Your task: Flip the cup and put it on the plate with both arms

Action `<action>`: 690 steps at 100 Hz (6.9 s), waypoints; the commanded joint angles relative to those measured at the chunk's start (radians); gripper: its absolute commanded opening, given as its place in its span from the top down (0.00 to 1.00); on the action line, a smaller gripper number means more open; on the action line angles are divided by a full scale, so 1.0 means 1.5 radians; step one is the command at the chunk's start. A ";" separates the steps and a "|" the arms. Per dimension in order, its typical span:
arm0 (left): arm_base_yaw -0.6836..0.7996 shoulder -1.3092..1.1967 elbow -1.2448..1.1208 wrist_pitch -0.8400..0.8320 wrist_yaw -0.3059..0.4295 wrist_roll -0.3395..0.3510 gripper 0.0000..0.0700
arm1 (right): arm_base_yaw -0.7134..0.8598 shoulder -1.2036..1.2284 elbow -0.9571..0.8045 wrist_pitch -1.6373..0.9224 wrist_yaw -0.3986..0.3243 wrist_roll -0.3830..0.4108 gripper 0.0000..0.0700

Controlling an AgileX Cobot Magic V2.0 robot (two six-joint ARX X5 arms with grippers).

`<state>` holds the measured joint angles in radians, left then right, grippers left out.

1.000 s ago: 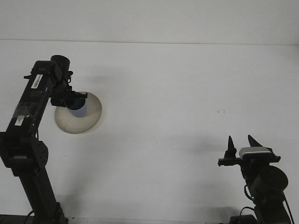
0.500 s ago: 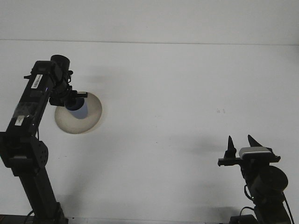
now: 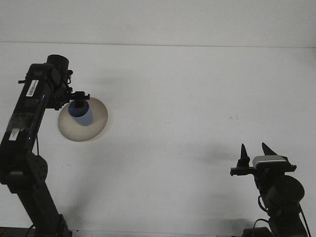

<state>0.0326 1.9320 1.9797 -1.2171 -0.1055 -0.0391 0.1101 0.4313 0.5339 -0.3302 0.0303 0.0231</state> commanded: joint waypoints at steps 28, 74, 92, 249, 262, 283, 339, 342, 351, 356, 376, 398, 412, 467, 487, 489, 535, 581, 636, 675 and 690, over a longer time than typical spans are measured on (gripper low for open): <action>-0.001 -0.136 0.014 0.013 0.002 -0.017 0.38 | 0.001 0.000 0.004 0.006 0.003 0.002 0.38; -0.059 -0.443 -0.280 0.228 0.002 -0.009 0.38 | 0.001 0.000 0.004 0.006 0.003 0.002 0.38; -0.076 -0.606 -0.492 0.388 0.002 -0.010 0.38 | 0.001 0.000 0.004 0.006 0.003 0.002 0.38; -0.082 -1.045 -0.908 0.578 0.001 0.033 0.99 | 0.001 0.000 0.004 0.010 -0.003 0.004 1.00; -0.082 -1.045 -0.908 0.579 0.001 0.033 0.99 | 0.001 0.000 0.004 0.011 -0.003 0.004 1.00; -0.082 -1.045 -0.908 0.579 0.001 0.033 0.99 | 0.001 0.000 0.004 0.011 -0.002 0.004 1.00; -0.082 -1.045 -0.908 0.579 0.001 0.033 0.98 | 0.001 0.000 0.004 0.011 -0.002 0.004 1.00; -0.082 -1.045 -0.908 0.579 0.001 0.033 0.98 | 0.001 0.000 0.004 0.011 -0.003 0.004 1.00; -0.082 -1.045 -0.908 0.582 -0.005 0.043 0.99 | 0.001 0.000 0.004 0.011 -0.002 0.004 1.00; -0.081 -1.045 -0.908 0.593 -0.021 0.058 0.99 | 0.001 0.000 0.004 0.011 -0.002 0.004 1.00; -0.081 -1.045 -0.909 0.640 -0.035 0.058 0.98 | 0.001 0.000 0.004 0.011 -0.002 0.004 1.00; -0.081 -1.076 -0.964 0.719 -0.035 0.058 0.99 | 0.001 0.000 0.004 0.011 -0.002 0.004 1.00; -0.081 -1.118 -1.048 0.818 -0.035 0.053 0.99 | 0.001 0.000 0.004 0.011 -0.003 0.004 1.00; -0.077 -1.286 -1.290 0.950 -0.034 0.046 0.98 | 0.001 0.000 0.004 0.011 -0.002 0.004 1.00; -0.074 -1.286 -1.310 0.976 -0.029 0.036 0.98 | 0.001 0.000 0.004 0.011 -0.002 0.004 1.00; -0.074 -1.286 -1.311 0.977 -0.029 0.036 0.98 | 0.001 0.000 0.004 0.011 -0.002 0.004 1.00; -0.074 -1.286 -1.310 0.977 -0.030 0.028 0.98 | 0.001 0.000 0.004 0.011 -0.002 0.004 1.00; -0.074 -1.286 -1.310 0.977 -0.030 0.028 0.98 | 0.001 0.000 0.004 0.011 -0.002 0.004 1.00; -0.074 -1.286 -1.310 0.977 -0.030 0.028 0.98 | -0.022 -0.101 -0.091 0.121 0.000 0.004 1.00; -0.074 -1.286 -1.310 0.977 -0.030 0.028 0.98 | -0.064 -0.248 -0.235 0.193 0.000 0.004 1.00; -0.074 -1.286 -1.310 0.976 -0.030 0.028 0.98 | -0.069 -0.287 -0.285 0.230 0.000 0.005 1.00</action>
<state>-0.0788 0.0044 0.0341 0.2325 -0.1513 0.0090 0.0097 0.0105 0.1265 -0.0216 0.0292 0.0231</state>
